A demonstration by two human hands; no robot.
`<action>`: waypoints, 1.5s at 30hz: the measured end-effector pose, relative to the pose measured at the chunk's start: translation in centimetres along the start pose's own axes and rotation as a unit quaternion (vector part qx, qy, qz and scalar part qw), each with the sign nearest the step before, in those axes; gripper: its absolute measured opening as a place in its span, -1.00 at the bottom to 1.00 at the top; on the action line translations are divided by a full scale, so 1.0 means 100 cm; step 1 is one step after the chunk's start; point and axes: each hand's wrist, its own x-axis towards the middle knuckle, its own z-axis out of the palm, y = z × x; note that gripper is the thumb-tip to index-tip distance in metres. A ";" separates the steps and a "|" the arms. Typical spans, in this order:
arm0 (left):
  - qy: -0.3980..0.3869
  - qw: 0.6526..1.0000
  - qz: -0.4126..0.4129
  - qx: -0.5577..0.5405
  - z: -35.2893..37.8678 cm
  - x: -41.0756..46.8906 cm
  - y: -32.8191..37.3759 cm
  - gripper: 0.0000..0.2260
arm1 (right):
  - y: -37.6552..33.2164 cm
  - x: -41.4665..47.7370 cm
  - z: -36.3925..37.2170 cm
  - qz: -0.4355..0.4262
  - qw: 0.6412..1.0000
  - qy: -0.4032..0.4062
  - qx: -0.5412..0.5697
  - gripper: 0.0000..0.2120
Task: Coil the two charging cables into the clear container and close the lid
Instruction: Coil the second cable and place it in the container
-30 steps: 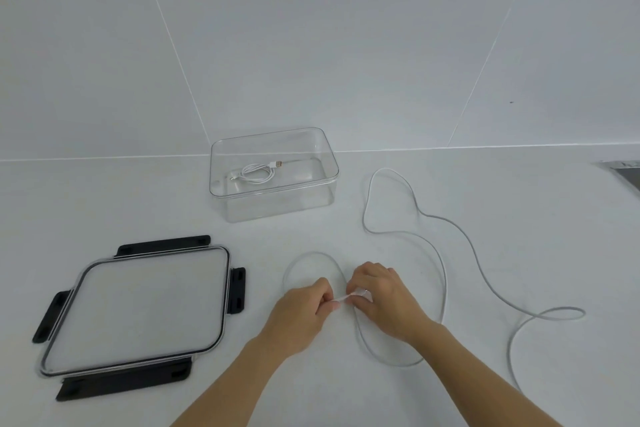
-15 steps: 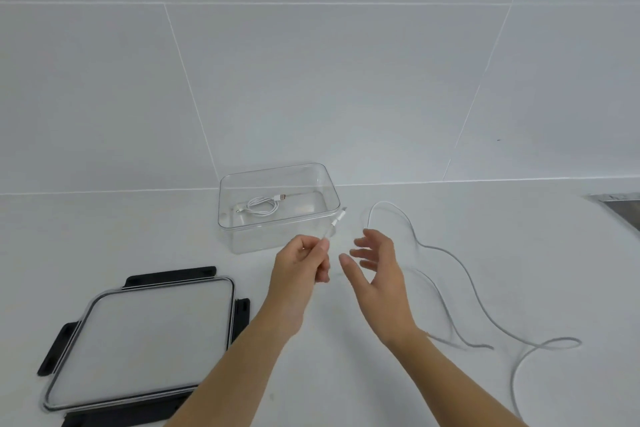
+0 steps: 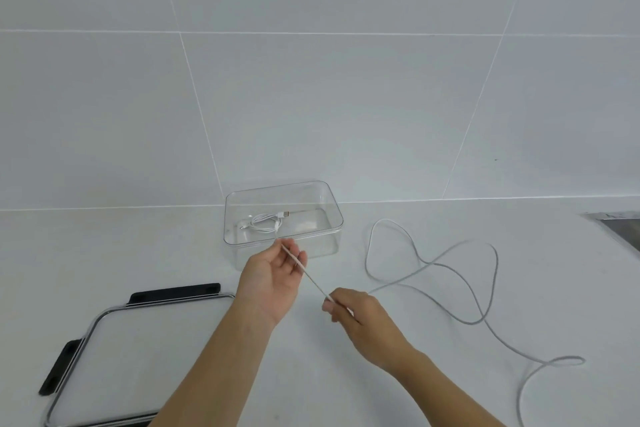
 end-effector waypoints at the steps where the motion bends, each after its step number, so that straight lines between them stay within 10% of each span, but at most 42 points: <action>1: 0.033 0.999 -0.009 0.040 -0.005 0.003 0.003 -0.87 | 0.001 0.000 -0.002 -0.006 1.000 0.010 -0.004 -0.68; 5: 0.164 0.967 0.006 0.195 -0.024 0.016 0.006 -0.79 | 0.001 0.001 -0.016 -0.025 0.998 0.053 0.008 -0.69; 8: 0.108 0.908 0.153 0.376 -0.027 0.013 0.001 -0.52 | -0.006 0.004 -0.030 -0.034 0.999 0.023 0.007 -0.69; 16: -0.216 0.559 0.389 0.700 -0.027 0.005 0.012 -0.24 | -0.033 0.012 -0.063 -0.011 0.995 -0.100 0.014 -0.63; 18: -0.252 0.534 0.345 0.730 -0.029 0.009 0.014 -0.45 | -0.040 0.013 -0.066 -0.007 0.994 -0.111 0.017 -0.74; 21: -0.260 0.622 0.217 0.706 -0.030 0.008 0.013 -0.94 | -0.049 0.016 -0.070 -0.008 0.994 -0.095 0.047 -0.88; 25: -0.246 0.759 0.129 0.589 -0.031 0.005 0.017 -0.72 | -0.045 0.023 -0.077 0.013 0.996 -0.025 0.082 -0.88; 33: -0.292 0.907 -0.014 0.303 -0.024 0.001 0.049 -0.64 | -0.020 0.028 -0.097 0.021 0.996 0.088 0.000 -0.83; 39: -0.456 0.879 -0.125 0.065 -0.014 0.003 0.070 -0.67 | -0.003 0.039 -0.102 0.014 0.975 0.221 0.019 -0.90; 45: -0.463 0.882 -0.082 0.021 -0.007 -0.010 0.086 -0.65 | -0.005 0.044 -0.090 -0.017 0.910 0.408 0.077 -0.91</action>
